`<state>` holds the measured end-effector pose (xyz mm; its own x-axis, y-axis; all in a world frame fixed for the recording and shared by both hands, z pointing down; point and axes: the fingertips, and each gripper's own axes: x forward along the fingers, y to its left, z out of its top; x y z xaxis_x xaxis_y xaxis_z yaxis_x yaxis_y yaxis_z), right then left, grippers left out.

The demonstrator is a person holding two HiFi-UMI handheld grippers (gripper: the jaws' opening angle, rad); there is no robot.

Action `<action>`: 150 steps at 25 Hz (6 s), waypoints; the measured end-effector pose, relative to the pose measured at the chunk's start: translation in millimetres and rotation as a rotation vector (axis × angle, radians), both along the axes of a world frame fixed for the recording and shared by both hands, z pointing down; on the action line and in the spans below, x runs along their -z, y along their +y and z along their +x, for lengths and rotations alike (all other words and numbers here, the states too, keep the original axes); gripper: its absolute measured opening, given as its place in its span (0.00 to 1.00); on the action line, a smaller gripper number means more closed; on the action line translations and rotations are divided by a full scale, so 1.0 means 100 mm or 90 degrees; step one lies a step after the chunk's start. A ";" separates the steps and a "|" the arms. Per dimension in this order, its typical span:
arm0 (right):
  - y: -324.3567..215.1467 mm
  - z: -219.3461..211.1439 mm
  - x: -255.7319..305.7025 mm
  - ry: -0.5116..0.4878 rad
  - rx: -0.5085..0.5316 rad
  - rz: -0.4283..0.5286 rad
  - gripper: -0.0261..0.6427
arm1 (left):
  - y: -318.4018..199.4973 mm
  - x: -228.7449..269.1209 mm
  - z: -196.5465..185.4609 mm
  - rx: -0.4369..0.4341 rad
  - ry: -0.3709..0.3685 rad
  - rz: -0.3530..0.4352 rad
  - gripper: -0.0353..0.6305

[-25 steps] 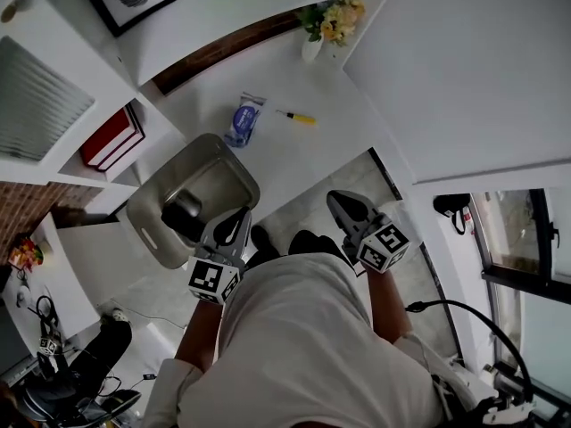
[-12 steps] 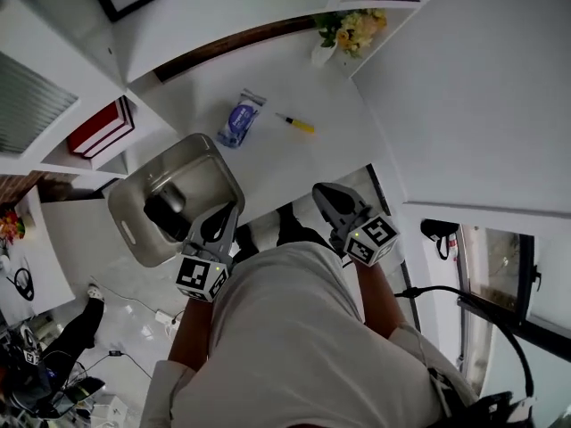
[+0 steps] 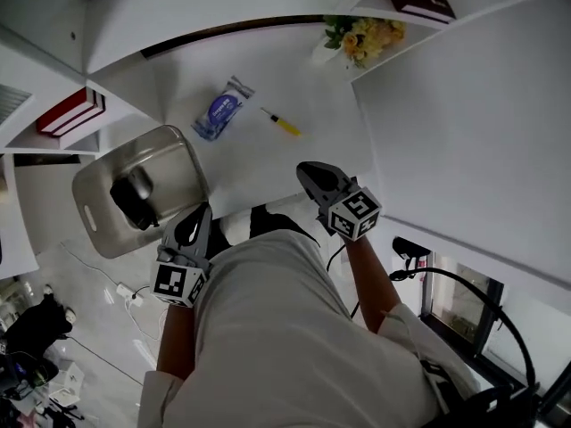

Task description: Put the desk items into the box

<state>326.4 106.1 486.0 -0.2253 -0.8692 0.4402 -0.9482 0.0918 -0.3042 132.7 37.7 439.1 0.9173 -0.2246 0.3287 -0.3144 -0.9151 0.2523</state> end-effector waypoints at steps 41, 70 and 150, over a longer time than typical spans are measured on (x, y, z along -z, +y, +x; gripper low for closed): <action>-0.63 1.15 -2.81 0.134 0.232 -0.391 0.24 | 0.14 -0.39 -0.48 0.304 -0.096 -0.060 0.06; -0.63 0.75 -2.23 0.131 0.126 -0.364 0.14 | -0.12 -0.27 -1.07 0.281 -0.054 -0.034 0.06; -1.64 -3.09 -1.76 0.385 0.816 -0.491 0.14 | -0.88 -0.63 -2.81 0.316 -0.014 -0.073 0.06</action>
<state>17.4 -57.8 661.9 -0.2321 0.2039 0.9511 -0.3641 0.8885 -0.2793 -148.7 -50.0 501.9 0.7017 -0.5932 0.3947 -0.7108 -0.6205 0.3312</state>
